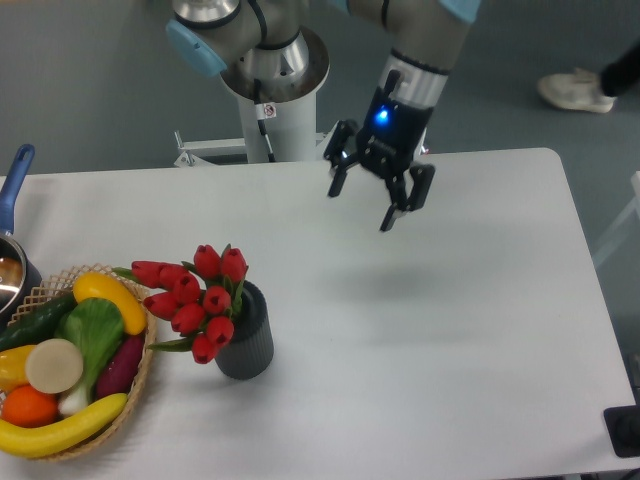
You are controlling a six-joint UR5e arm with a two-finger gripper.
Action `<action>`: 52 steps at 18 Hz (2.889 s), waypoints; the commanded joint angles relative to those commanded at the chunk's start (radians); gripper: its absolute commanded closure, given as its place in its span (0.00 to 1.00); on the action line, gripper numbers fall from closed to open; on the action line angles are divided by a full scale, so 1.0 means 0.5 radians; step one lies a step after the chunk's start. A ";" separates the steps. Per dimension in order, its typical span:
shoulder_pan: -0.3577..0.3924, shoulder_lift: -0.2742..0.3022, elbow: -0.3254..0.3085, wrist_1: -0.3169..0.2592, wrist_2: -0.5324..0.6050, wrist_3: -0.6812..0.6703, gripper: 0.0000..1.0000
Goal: Pick up the flowers from the vase
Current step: 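Move the open gripper down toward the red tulip stems above the vase, then close the gripper around the tulip stems just above the vase rim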
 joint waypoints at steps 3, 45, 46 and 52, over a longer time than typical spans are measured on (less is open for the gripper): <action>-0.019 -0.061 -0.018 0.098 -0.237 -0.093 0.00; -0.427 -0.485 0.098 0.322 -0.510 -0.090 0.33; -0.427 -0.485 0.095 0.322 -0.510 -0.090 0.41; -0.421 -0.485 0.092 0.322 -0.513 -0.096 0.63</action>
